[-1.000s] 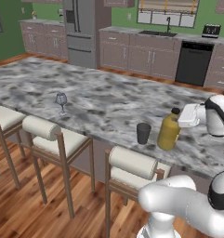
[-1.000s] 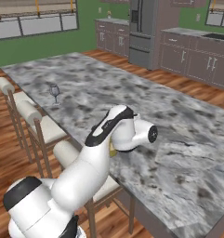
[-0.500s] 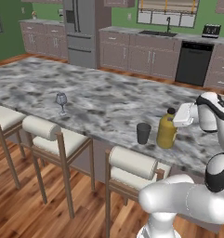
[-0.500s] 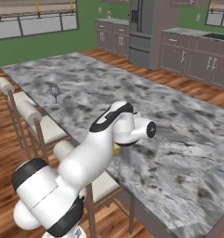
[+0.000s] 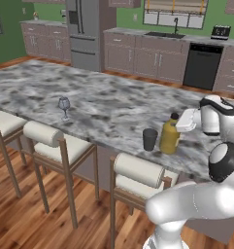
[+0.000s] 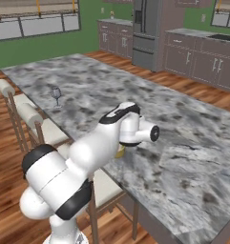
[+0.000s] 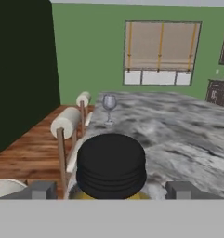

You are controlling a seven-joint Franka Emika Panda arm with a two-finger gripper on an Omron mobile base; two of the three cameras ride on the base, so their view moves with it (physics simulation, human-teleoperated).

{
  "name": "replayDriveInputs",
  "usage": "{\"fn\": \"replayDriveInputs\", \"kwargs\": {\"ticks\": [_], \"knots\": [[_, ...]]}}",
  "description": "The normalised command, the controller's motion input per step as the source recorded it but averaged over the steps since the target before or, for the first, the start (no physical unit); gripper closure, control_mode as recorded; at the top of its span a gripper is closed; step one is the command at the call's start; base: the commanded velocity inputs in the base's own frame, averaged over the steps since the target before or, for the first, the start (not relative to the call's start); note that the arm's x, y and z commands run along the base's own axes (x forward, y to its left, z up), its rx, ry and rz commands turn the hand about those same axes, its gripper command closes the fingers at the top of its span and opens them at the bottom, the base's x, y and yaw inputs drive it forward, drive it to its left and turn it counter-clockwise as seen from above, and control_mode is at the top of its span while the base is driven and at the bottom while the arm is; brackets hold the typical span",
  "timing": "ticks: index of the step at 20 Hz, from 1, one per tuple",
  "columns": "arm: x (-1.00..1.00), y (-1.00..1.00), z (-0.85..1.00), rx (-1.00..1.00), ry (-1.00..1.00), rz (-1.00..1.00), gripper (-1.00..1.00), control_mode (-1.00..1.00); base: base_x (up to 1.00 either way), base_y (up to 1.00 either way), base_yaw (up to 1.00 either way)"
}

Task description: There is a wine glass and glass cup on the dining counter. Place the wine bottle next to the wine glass and the juice bottle next to the glass cup.

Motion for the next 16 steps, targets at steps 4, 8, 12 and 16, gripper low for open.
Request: {"fn": "replayDriveInputs", "kwargs": {"ticks": [4,8,12,16], "knots": [[0.25,0.0,-0.18,0.01,0.0,0.0,1.0,-1.0,0.0,0.0,0.0],[0.25,-0.08,-0.22,0.0,0.0,0.0,1.0,-1.0,0.0,0.0,0.0],[0.26,-0.11,-0.17,0.0,0.0,0.0,1.0,-1.0,0.0,0.0,0.0],[0.29,-0.09,-0.17,0.0,0.0,0.0,1.0,-1.0,0.0,0.0,0.0]]}}
